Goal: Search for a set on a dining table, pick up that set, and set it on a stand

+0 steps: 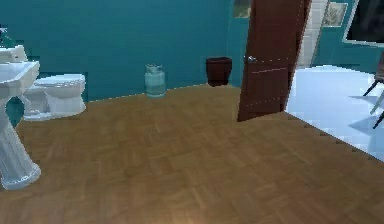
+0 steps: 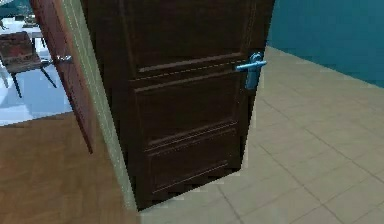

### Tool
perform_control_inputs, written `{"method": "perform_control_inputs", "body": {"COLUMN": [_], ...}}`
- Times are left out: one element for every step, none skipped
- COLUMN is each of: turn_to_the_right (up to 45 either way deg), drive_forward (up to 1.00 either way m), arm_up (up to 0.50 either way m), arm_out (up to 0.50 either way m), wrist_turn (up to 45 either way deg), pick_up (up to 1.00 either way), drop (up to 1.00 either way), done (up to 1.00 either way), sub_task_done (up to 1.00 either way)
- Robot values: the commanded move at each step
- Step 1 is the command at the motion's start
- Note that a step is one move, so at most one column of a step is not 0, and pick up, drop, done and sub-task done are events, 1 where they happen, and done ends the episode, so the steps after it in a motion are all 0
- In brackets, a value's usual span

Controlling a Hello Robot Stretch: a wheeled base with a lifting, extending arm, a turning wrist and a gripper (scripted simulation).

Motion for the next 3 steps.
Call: {"method": "perform_control_inputs", "body": {"turn_to_the_right": [0.0,36.0,0.0], "drive_forward": [0.30,0.00,1.00], "arm_up": [0.00,0.00,0.00], "arm_out": [0.00,0.00,0.00], "wrist_turn": [0.0,0.0,0.0], "pick_up": [0.00,0.00,0.00], "drop": [0.00,0.00,0.00], "done": [0.00,0.00,0.00], "sub_task_done": [0.00,0.00,0.00]}}
